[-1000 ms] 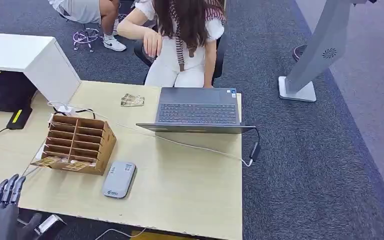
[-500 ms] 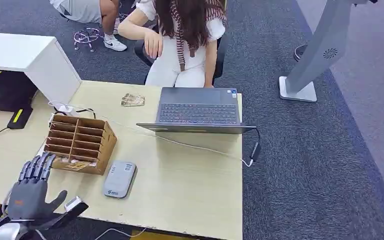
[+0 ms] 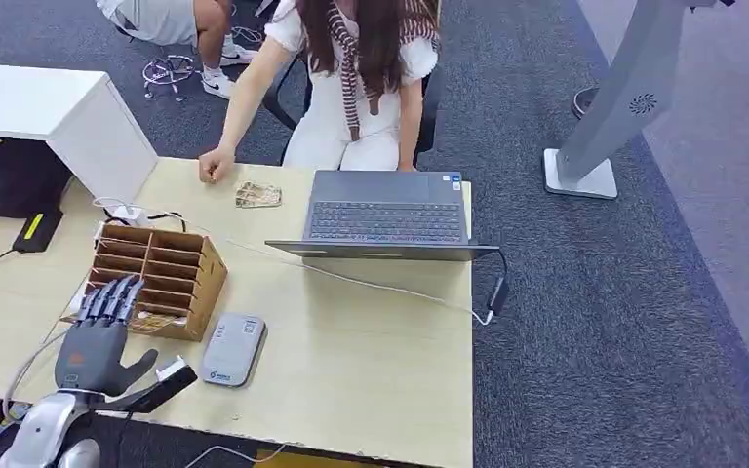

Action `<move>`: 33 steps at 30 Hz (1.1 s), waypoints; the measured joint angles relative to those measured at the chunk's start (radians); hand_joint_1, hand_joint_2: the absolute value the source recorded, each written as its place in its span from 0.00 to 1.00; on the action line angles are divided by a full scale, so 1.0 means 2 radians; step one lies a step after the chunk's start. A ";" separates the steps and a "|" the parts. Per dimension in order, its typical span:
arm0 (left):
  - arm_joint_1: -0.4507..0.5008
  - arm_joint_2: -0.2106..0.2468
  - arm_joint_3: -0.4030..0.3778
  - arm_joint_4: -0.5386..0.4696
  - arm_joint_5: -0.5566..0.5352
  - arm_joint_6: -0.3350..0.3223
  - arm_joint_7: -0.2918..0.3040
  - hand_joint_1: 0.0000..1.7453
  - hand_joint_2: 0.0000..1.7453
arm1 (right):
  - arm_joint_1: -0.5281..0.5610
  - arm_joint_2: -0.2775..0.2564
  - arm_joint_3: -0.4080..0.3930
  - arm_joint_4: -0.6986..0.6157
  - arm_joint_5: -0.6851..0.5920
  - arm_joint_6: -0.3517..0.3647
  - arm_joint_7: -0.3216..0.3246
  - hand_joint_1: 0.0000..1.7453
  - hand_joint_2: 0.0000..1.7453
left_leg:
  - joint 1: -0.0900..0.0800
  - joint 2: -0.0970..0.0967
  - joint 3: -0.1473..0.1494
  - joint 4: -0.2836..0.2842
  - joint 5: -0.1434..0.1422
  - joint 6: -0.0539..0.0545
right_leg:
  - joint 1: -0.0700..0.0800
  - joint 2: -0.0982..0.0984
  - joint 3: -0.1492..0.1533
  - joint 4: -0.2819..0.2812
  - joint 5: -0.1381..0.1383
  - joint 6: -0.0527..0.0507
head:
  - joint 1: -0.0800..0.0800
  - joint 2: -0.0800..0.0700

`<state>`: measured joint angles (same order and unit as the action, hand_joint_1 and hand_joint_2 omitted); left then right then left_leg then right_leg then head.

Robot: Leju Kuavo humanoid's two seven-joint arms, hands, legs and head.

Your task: Pass the card to the sensor for recognition and then transmit it.

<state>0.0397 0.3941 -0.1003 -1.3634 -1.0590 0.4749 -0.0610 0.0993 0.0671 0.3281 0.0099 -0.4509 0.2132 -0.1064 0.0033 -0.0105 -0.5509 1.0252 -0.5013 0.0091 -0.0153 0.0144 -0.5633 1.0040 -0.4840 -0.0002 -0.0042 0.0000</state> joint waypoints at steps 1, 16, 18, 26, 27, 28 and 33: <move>-0.003 0.000 -0.002 0.002 0.000 0.000 0.000 0.00 1.00 | 0.000 0.000 0.001 0.000 0.000 0.000 0.000 0.00 1.00 | 0.000 0.000 0.000 0.000 0.000 0.000 | 0.000 0.000 0.000 0.000 0.000 0.000 | 0.000 0.000; -0.022 0.000 -0.008 0.029 0.000 -0.010 0.007 0.00 1.00 | -0.002 -0.002 0.002 0.000 0.000 0.001 0.001 0.00 1.00 | 0.000 0.000 0.000 0.000 0.000 0.000 | 0.000 0.000 0.000 0.000 0.000 0.000 | 0.000 0.000; -0.022 0.000 -0.008 0.032 0.001 -0.010 0.010 0.00 1.00 | -0.002 -0.002 0.002 0.000 -0.001 0.001 0.001 0.00 1.00 | 0.000 0.000 0.000 0.000 0.000 0.000 | 0.000 0.000 0.000 0.000 0.000 0.000 | 0.000 0.000; -0.022 0.001 -0.008 0.040 0.005 -0.008 0.009 1.00 1.00 | -0.002 -0.002 0.002 0.000 -0.001 0.001 0.001 0.00 1.00 | 0.000 0.000 0.000 0.000 0.000 0.000 | 0.000 0.000 0.000 0.000 0.000 0.000 | 0.000 0.000; -0.022 0.001 -0.008 0.041 0.008 -0.006 0.007 1.00 1.00 | -0.002 -0.002 0.002 0.000 -0.001 0.001 0.001 0.00 1.00 | 0.000 0.000 0.000 0.000 0.000 0.000 | 0.000 0.000 0.000 0.000 0.000 0.000 | 0.000 0.000; -0.022 0.001 -0.008 0.042 0.010 -0.004 0.004 1.00 1.00 | -0.003 -0.002 0.002 0.000 -0.001 0.001 0.001 0.00 1.00 | 0.000 0.000 0.000 0.000 0.000 0.000 | 0.000 0.000 0.000 0.000 0.000 0.000 | 0.000 0.000; -0.022 0.002 -0.008 0.043 0.016 0.001 -0.003 1.00 1.00 | -0.003 -0.002 0.003 0.000 -0.001 0.002 0.001 0.00 1.00 | 0.000 0.000 0.000 0.000 0.000 0.000 | 0.000 0.000 0.000 0.000 0.000 0.000 | 0.000 0.000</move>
<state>-0.0041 0.3979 -0.1171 -1.2776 -1.0262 0.4772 -0.0668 0.0943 0.0629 0.3338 0.0099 -0.4536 0.2163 -0.1045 0.0034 -0.0106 -0.5512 1.0252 -0.5012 0.0090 -0.0152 0.0145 -0.5635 1.0041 -0.4840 -0.0002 -0.0038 0.0000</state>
